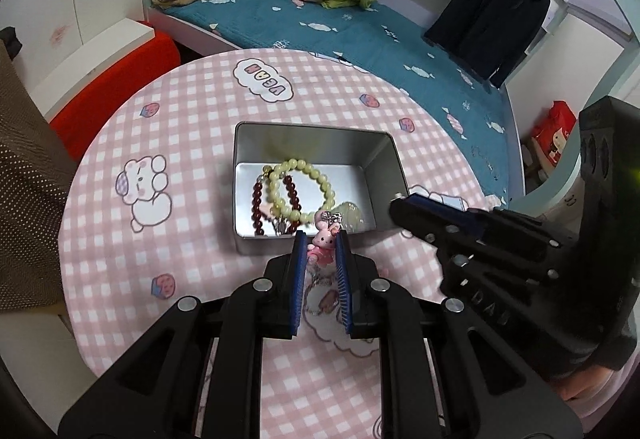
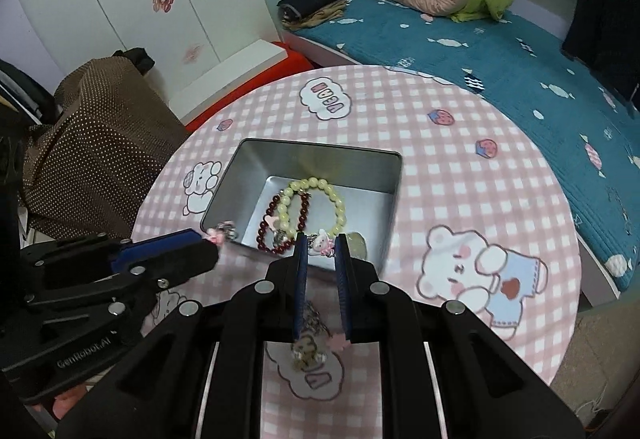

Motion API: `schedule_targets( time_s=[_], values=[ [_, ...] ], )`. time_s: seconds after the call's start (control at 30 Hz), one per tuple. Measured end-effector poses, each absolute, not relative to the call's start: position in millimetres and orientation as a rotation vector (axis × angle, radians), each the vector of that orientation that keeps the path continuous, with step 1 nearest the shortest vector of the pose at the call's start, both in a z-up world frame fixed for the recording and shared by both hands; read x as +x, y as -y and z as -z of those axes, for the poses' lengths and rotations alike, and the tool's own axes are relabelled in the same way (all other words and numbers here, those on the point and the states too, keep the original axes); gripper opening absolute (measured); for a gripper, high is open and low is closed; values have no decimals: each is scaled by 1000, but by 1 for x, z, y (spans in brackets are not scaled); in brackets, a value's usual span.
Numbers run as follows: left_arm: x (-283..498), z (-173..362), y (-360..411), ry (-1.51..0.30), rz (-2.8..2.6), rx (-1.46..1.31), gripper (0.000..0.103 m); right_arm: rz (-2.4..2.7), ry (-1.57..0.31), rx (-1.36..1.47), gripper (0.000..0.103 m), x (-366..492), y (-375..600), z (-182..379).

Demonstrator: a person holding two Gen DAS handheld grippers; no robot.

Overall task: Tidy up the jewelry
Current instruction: 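Carry the pink bunny keychain into the grey tray with the left gripper, then open the left gripper to release the keychain and withdraw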

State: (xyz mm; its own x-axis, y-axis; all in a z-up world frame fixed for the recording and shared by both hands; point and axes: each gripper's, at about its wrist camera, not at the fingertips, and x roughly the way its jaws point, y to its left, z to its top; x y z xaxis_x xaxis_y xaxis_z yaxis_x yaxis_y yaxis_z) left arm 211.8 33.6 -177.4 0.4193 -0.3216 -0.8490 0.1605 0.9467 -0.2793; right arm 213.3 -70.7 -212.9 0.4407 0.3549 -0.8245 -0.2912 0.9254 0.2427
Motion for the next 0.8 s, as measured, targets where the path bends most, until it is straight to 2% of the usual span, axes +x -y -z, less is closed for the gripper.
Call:
schedule_targets(
  time_s=[0.27, 0.4, 0.63, 0.8],
  values=[
    [225, 186, -34, -1117, 303, -171, 14, -405, -1090, 73, 15, 226, 63, 225],
    [231, 190, -35, -1128, 299, -171, 14, -371, -1099, 80, 27, 230, 70, 227],
    [235, 195, -33, -1154, 284, -153, 16, -344, -1098, 103, 29, 228, 81, 226],
    [235, 199, -30, -1180, 284, -132, 19, -332, -1088, 74, 35, 225, 79, 224]
  ],
)
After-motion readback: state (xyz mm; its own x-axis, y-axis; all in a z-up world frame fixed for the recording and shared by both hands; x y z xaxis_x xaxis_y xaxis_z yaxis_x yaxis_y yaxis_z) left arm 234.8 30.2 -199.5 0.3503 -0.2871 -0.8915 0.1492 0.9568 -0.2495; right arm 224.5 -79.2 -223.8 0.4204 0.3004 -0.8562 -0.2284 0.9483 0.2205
